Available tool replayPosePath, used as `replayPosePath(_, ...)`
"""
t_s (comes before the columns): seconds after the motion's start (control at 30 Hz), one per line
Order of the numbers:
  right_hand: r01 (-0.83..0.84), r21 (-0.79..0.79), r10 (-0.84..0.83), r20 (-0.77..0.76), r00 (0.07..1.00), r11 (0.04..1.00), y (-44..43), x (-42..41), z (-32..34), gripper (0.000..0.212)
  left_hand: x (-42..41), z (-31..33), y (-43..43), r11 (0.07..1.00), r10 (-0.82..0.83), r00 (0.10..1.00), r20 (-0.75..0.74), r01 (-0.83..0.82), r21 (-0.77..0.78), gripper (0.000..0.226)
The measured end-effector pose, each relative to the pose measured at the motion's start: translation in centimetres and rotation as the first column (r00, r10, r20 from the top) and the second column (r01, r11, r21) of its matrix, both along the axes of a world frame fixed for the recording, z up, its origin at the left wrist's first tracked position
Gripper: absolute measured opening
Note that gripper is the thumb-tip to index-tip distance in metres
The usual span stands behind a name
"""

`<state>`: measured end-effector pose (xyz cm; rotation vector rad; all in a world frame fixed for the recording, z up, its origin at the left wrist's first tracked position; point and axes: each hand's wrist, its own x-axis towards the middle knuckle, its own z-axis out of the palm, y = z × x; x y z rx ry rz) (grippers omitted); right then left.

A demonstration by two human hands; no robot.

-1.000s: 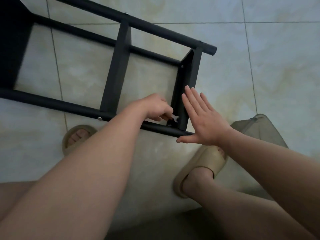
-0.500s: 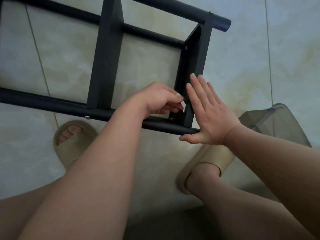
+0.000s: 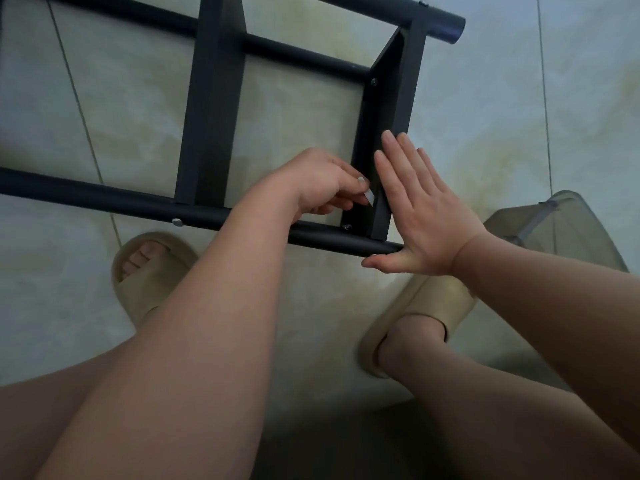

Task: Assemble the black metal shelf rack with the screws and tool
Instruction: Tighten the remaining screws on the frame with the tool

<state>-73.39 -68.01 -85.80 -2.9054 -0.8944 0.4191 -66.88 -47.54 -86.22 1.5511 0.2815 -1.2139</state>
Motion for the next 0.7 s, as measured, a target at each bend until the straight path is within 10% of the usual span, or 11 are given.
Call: replayPosePath(0.7,0.003,0.005,-0.003,-0.017,1.000,1.000,0.06,0.02,0.14,0.126,0.73,-0.02,-0.49,0.992,-0.121,0.992,-0.029,0.121,-0.023,0.014)
